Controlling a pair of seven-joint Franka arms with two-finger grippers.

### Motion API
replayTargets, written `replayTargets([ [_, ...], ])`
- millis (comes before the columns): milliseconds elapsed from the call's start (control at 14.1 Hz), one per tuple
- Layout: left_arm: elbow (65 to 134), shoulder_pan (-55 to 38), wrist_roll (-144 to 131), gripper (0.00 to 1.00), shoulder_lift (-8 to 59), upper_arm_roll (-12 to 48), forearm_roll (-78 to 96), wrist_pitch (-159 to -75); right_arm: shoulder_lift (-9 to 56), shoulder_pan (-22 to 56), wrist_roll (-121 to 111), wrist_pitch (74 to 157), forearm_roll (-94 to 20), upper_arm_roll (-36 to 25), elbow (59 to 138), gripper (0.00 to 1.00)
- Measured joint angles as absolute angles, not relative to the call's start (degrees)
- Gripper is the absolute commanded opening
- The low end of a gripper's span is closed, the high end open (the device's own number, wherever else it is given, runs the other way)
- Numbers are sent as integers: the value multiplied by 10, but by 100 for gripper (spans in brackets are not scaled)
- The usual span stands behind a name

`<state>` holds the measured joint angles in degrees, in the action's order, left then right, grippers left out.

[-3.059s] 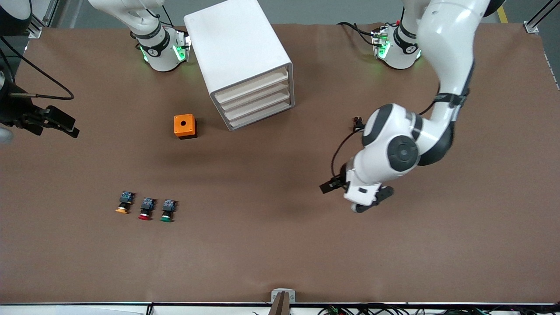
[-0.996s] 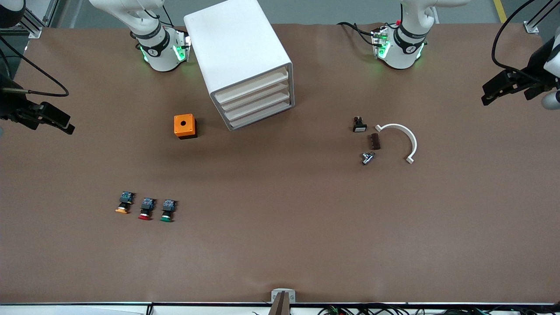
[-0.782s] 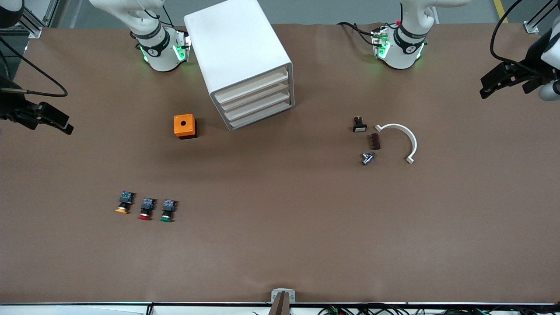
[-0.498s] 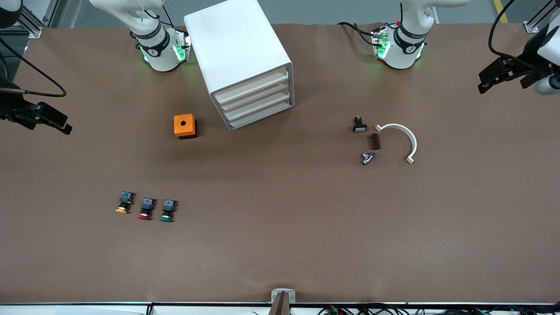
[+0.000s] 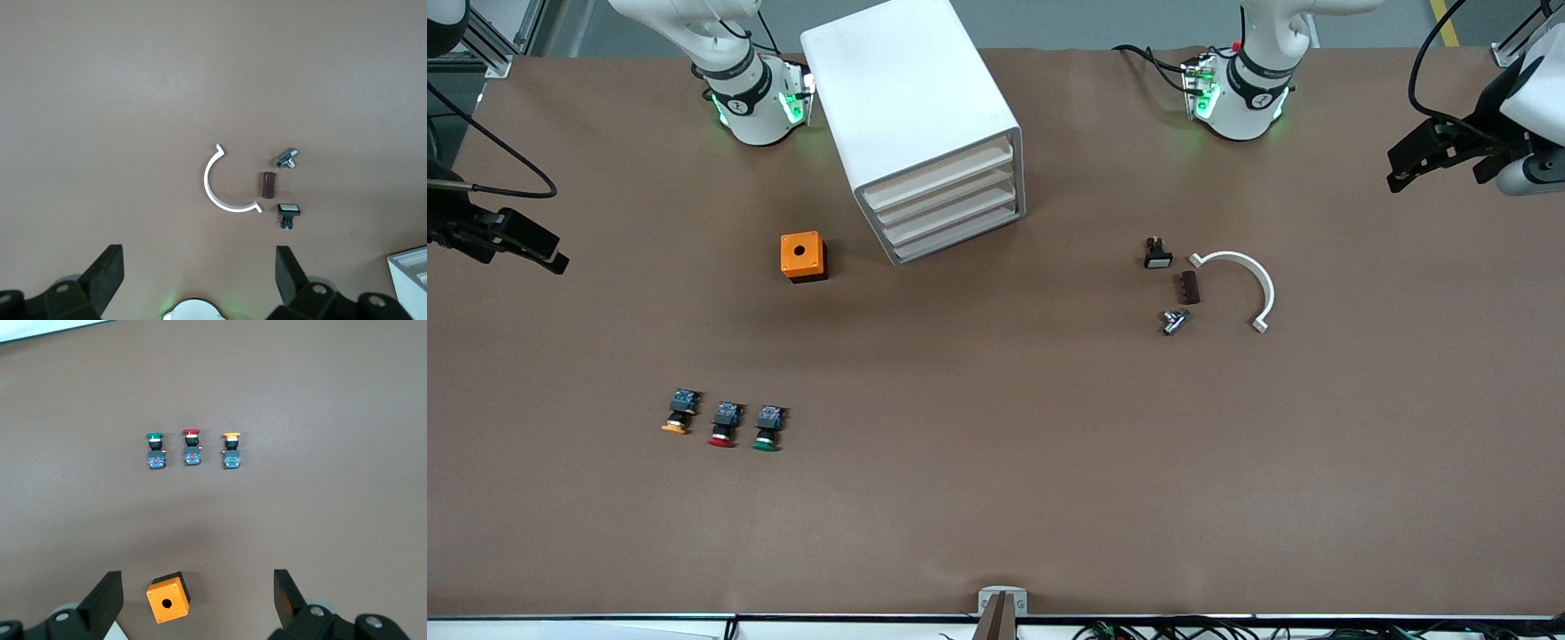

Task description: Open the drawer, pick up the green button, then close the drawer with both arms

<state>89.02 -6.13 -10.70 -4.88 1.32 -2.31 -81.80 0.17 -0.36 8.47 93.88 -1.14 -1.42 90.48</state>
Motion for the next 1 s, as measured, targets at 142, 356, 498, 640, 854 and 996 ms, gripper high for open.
replayTargets([
  [142, 891, -60, -107, 100, -49, 24, -23, -817, 2, -4, 85, 939, -11, -14, 905, 100],
  [356, 910, -57, -107, 100, -62, 27, -20, -816, 2, -3, 85, 939, -10, -13, 905, 100],
  [498, 925, -54, -107, 100, -75, 28, -4, -816, 2, -3, 85, 939, -10, -13, 905, 100],
  [640, 932, -50, -107, 100, -79, 28, 0, -818, 2, -3, 85, 939, -10, -12, 905, 100],
  [854, 935, -45, -107, 100, -77, 28, 1, -821, 2, -2, 85, 939, -10, -12, 905, 100],
  [996, 935, -38, -107, 100, -77, 28, 1, -824, 2, -2, 85, 939, -10, -12, 905, 100],
])
